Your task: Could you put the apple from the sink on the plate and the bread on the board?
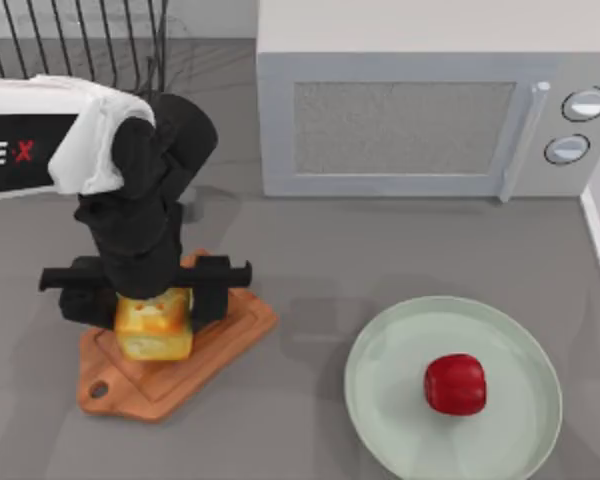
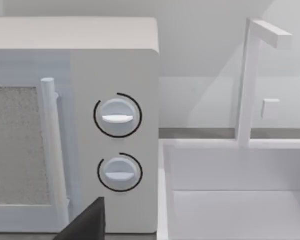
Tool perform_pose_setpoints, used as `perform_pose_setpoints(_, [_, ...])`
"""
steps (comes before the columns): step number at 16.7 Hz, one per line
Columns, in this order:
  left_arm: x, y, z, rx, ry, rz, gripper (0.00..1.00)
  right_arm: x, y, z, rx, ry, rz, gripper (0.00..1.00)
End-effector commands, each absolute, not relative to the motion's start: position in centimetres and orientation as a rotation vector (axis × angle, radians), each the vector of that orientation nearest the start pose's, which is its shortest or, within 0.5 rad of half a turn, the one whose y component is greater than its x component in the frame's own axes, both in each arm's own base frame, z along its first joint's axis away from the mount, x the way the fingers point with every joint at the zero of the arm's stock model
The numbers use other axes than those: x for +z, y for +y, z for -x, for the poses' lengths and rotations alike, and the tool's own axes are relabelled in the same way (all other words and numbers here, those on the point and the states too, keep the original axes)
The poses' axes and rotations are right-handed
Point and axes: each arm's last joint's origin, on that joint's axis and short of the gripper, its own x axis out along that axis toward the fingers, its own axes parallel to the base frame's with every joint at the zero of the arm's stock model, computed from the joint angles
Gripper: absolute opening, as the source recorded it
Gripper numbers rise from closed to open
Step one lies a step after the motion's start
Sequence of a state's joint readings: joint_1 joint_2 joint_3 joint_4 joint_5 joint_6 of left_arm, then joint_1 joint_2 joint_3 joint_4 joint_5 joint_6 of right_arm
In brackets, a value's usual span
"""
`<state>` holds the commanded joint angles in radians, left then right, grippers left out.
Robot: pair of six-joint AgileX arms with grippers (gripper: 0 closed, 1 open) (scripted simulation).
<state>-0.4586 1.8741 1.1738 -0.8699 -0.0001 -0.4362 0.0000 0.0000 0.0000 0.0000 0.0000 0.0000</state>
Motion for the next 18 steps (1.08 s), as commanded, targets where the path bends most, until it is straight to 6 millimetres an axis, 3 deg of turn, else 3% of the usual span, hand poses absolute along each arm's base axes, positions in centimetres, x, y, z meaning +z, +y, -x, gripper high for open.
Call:
perform_pose_setpoints(7, [14.06, -14.45, -29.75, -0.013, 1.57, -0.014, 0.98, 16.0, -0.12, -10.57, 0.0, 0.0, 0.0, 1.0])
perform_pose_setpoints(18, [14.25, -14.29, -29.71, -0.016, 1.561, -0.01, 1.0, 16.0, -0.12, -10.57, 0.0, 0.0, 0.0, 1.0])
